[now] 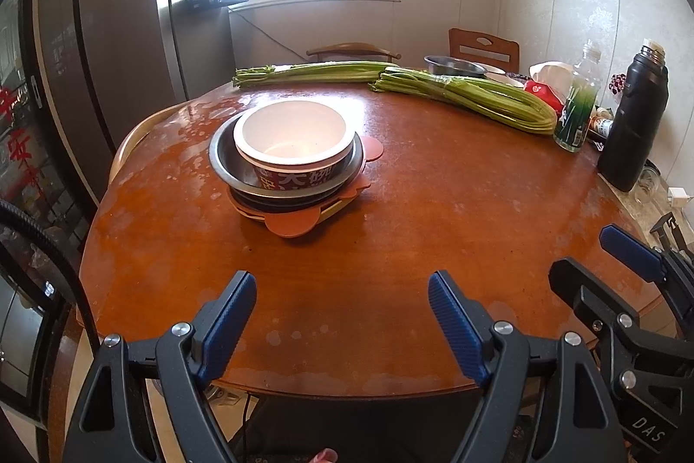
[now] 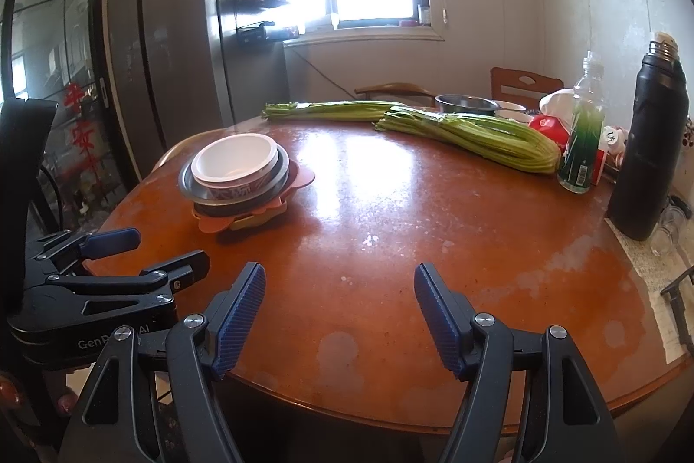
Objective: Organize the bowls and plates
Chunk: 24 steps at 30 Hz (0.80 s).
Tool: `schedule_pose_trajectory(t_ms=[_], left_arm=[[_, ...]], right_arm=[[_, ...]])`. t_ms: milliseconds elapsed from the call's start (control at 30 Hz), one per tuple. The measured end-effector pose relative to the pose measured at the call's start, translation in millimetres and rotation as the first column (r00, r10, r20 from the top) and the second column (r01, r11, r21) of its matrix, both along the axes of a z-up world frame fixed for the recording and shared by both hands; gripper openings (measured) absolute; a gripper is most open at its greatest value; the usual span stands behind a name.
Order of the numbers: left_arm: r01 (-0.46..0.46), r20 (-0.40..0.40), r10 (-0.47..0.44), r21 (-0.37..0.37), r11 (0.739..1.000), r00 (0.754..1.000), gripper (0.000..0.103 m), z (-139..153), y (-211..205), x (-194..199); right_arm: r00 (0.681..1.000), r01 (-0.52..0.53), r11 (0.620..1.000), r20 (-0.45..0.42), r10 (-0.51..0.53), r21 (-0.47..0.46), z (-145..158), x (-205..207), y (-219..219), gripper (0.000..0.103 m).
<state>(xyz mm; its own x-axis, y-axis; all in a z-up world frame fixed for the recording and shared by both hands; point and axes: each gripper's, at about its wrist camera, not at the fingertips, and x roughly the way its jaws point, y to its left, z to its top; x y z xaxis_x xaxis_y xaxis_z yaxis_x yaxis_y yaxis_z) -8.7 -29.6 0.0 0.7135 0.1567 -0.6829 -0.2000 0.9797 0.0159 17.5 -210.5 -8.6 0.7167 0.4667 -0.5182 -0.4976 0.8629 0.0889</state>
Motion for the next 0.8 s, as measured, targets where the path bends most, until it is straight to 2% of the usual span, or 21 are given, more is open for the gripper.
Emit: schedule_pose_trajectory(t_ms=[800], left_arm=[[-0.013,-0.001,0.013,0.014,1.000,1.000,0.081,0.1,-1.9,-0.1]], right_arm=[[1.000,0.011,1.000,-0.005,-0.011,0.005,-3.0,0.9,-4.2,0.073]])
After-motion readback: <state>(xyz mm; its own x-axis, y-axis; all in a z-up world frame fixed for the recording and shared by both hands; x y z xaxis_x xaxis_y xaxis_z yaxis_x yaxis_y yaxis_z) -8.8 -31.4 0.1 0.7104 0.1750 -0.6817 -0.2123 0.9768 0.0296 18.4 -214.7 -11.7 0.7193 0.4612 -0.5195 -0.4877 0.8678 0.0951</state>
